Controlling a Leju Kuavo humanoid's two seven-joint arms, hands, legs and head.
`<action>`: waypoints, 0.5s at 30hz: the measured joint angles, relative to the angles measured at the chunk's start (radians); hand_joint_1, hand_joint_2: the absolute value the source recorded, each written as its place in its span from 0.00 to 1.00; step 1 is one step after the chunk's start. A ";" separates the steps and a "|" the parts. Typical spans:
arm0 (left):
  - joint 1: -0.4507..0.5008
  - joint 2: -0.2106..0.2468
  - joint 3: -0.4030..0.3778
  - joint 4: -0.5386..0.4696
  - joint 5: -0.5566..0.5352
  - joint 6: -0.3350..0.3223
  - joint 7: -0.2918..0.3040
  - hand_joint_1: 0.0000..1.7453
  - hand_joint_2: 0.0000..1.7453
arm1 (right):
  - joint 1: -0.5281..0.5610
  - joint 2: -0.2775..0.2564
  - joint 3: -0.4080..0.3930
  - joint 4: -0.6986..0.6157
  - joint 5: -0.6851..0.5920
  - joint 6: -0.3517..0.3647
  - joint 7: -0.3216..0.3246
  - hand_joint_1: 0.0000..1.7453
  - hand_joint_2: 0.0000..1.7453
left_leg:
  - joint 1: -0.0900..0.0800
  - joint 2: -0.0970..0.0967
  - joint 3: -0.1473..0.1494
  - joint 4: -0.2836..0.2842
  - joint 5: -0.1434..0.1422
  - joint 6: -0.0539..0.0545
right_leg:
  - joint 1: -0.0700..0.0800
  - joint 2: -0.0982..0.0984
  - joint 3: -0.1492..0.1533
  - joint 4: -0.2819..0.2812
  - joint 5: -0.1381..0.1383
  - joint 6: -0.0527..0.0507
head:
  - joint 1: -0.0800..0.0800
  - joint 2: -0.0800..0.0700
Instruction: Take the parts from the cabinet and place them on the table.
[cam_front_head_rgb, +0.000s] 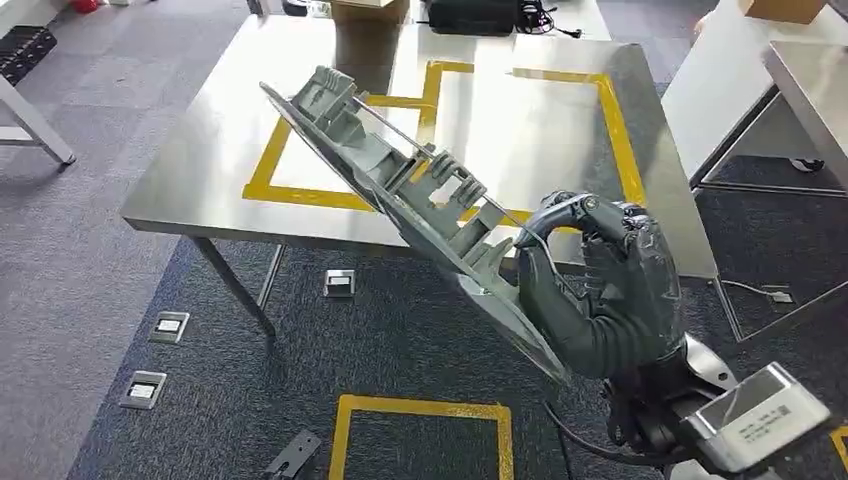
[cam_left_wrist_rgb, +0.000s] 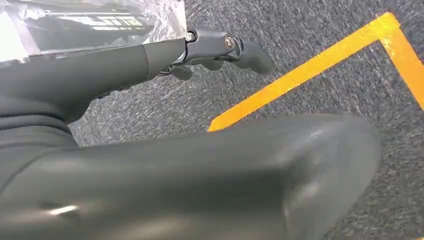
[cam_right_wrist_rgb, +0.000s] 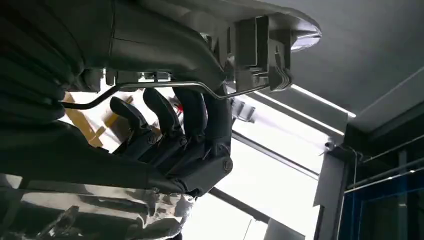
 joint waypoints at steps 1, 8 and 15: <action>0.001 0.000 0.000 0.000 0.000 0.000 0.000 0.00 1.00 | 0.002 0.000 0.000 0.002 0.000 0.000 -0.001 1.00 1.00 | -0.001 0.000 0.001 0.000 -0.001 0.001 | 0.000 0.000 -0.028 0.045 -0.003 0.001 | 0.002 0.000; 0.000 -0.002 0.002 0.000 0.000 0.000 -0.002 0.00 1.00 | 0.004 0.000 0.000 0.004 -0.001 0.000 -0.005 1.00 1.00 | -0.007 -0.005 0.017 0.001 -0.018 -0.016 | 0.013 0.000 0.101 -0.253 0.145 -0.032 | 0.007 0.000; 0.000 -0.002 0.004 0.000 0.001 0.000 -0.001 0.00 1.00 | 0.005 0.000 -0.001 0.005 -0.001 0.000 -0.006 1.00 1.00 | -0.001 0.000 -0.078 0.228 -0.138 -0.045 | 0.005 -0.004 0.131 -0.277 0.138 -0.060 | -0.005 0.000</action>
